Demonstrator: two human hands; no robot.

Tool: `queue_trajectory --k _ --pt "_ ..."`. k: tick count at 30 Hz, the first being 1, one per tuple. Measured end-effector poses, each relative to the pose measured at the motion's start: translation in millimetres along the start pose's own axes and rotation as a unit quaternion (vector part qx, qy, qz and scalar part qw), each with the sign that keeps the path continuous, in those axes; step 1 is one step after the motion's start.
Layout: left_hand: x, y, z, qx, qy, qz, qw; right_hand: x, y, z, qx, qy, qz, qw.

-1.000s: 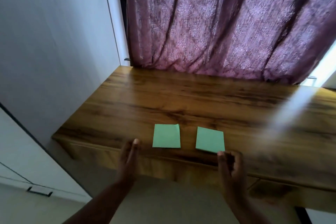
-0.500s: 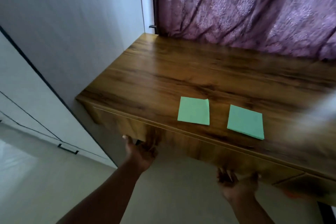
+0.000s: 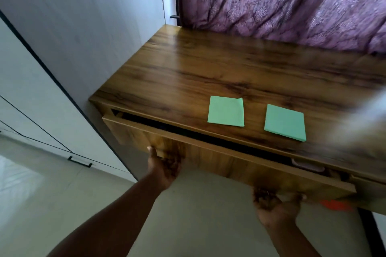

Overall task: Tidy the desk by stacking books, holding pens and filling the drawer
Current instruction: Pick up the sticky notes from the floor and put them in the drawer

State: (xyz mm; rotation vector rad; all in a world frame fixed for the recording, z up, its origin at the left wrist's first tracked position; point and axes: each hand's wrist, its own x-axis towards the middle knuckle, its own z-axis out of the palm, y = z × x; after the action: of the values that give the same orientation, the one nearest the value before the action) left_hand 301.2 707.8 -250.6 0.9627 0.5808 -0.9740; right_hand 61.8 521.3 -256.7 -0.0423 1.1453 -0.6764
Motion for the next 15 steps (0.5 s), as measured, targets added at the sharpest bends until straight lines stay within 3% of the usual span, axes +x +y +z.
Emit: queue_trajectory --k 3,4,5,6,7,9,10,11,12,15 --pt "-42 -17 -10 0.216 0.087 0.056 0.971 -49 7 -12 -0.198 0.055 0.007 0.979" --pt "-64 -22 -11 0.297 0.085 0.095 0.946 -71 10 -16 -0.301 0.057 -0.051 0.951" --pt "-85 -24 -12 0.384 0.064 0.157 0.908 -92 10 -19 -0.409 0.036 -0.164 0.897" --pt "-104 -23 -12 0.472 0.032 0.241 0.848 -110 9 -21 -0.502 -0.006 -0.313 0.807" --pt "-120 -19 -14 0.559 -0.001 0.341 0.756 -126 5 -24 -0.576 -0.056 -0.445 0.684" --pt "-141 -4 -12 0.693 -0.040 0.521 0.496 -143 -8 -22 -0.655 -0.138 -0.603 0.434" --pt "-142 3 -9 0.721 -0.050 0.571 0.390 -145 -13 -17 -0.689 -0.146 -0.621 0.343" --pt "-141 10 -4 0.748 -0.060 0.575 0.325 -145 -16 -10 -0.726 -0.147 -0.603 0.296" --pt "-141 15 3 0.780 -0.059 0.552 0.290 -143 -16 -5 -0.762 -0.143 -0.563 0.285" --pt "-139 24 20 0.861 -0.067 0.438 0.250 -137 -12 5 -0.808 -0.154 -0.502 0.268"
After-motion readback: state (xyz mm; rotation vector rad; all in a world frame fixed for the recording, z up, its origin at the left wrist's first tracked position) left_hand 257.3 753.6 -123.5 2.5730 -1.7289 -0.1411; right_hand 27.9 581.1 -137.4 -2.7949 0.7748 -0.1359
